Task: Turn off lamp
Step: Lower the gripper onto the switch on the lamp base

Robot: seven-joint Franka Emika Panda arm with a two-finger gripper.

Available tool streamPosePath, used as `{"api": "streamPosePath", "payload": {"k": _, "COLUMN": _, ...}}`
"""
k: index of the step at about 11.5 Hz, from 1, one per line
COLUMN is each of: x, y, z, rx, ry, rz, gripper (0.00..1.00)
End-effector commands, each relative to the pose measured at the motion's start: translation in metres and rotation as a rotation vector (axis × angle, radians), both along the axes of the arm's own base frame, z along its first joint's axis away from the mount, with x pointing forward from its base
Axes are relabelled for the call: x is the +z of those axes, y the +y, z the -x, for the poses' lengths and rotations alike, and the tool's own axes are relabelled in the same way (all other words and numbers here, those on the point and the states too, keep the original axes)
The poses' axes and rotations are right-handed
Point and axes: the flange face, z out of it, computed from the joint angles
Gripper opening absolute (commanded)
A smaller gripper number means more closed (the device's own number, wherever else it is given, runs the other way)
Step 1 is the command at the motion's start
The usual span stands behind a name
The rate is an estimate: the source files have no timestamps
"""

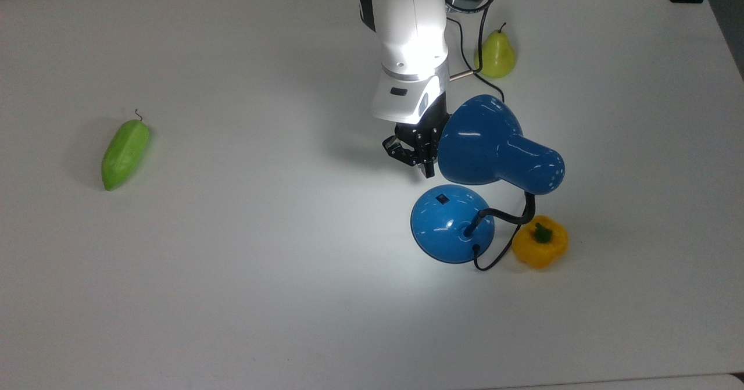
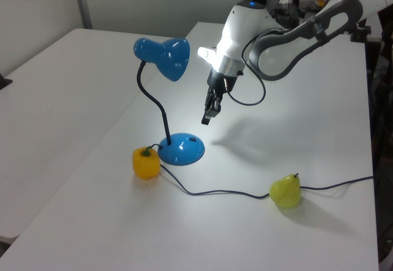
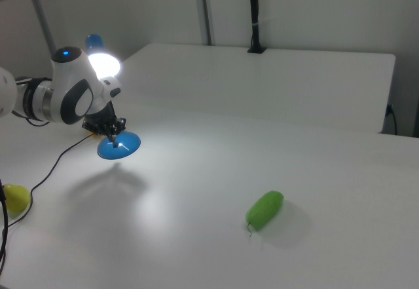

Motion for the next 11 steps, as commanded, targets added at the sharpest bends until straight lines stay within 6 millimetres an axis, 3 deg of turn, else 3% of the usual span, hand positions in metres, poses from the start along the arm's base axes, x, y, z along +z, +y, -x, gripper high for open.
{"api": "streamPosePath", "payload": {"k": 1, "x": -0.010, "y": 0.015, "z": -0.004, "rx": -0.052, "ry": -0.069, "rz": -0.051, "gripper": 0.00}}
{"api": "streamPosePath", "payload": {"k": 11, "x": -0.045, "y": 0.029, "z": -0.008, "rx": -0.059, "ry": -0.122, "rz": -0.071, "gripper": 0.00}}
